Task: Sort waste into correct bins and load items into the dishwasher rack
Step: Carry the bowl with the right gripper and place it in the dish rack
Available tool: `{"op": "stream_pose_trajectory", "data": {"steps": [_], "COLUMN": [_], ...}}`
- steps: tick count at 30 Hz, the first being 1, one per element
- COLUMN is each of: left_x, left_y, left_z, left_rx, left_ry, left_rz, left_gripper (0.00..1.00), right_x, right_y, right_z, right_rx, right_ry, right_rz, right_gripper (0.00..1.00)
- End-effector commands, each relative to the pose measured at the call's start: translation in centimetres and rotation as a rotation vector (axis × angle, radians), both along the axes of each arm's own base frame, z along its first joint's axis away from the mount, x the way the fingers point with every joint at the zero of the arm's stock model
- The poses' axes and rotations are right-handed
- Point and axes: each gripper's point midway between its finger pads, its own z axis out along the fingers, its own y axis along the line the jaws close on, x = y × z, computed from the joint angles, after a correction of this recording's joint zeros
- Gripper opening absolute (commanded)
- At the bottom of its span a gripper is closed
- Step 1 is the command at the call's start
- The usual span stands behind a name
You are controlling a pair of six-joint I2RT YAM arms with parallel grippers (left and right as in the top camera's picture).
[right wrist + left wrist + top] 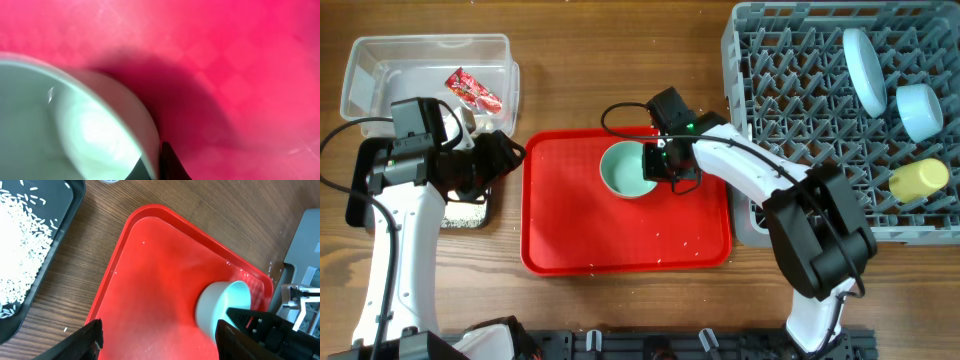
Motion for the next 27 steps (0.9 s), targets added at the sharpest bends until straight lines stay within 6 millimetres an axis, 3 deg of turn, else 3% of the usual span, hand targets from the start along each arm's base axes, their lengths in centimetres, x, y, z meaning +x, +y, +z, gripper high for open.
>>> {"op": "stream_pose_trajectory", "data": {"steps": [1,3,5,9,11,13,16,19,27], "left_x": [-0.1,-0.1,-0.1,-0.1,-0.1,-0.1,-0.1,-0.1,-0.1], "left_y": [0.0,0.0,0.0,0.0,0.0,0.0,0.0,0.0,0.0], "left_z": [-0.2,-0.2,-0.2,-0.2,-0.2,-0.2,-0.2,-0.2,-0.2], "left_rx": [-0.005,-0.005,-0.005,-0.004,-0.004,-0.004,-0.004,-0.004,-0.005], "left_ry": [0.007,0.007,0.007,0.006,0.006,0.006,0.006,0.006,0.007], "left_rz": [0.0,0.0,0.0,0.0,0.0,0.0,0.0,0.0,0.0], "left_gripper": [0.72,0.72,0.72,0.72,0.72,0.72,0.72,0.72,0.72], "right_x": [2.3,3.4,4.9,6.9,6.9,6.3,4.2,3.2,5.8], "right_y": [-2.4,-4.3,-7.3,-15.1,-20.0,-24.1,-29.5,-32.0,-33.5], "right_z": [3.3,5.9,10.2,18.9,23.6,26.6,29.5,30.4,24.5], "right_rx": [-0.037,-0.071,-0.14,-0.386,-0.577,-0.767,-1.099,-1.298,-1.499], "right_ry": [-0.098,-0.177,-0.319,-0.617,-0.754,-0.814,-0.819,-0.799,-0.634], "right_rz": [-0.043,-0.052,-0.063,-0.186,-0.272,-0.362,-0.542,-0.653,-0.578], "right_gripper": [0.04,0.04,0.04,0.04,0.04,0.04,0.04,0.04,0.04]}}
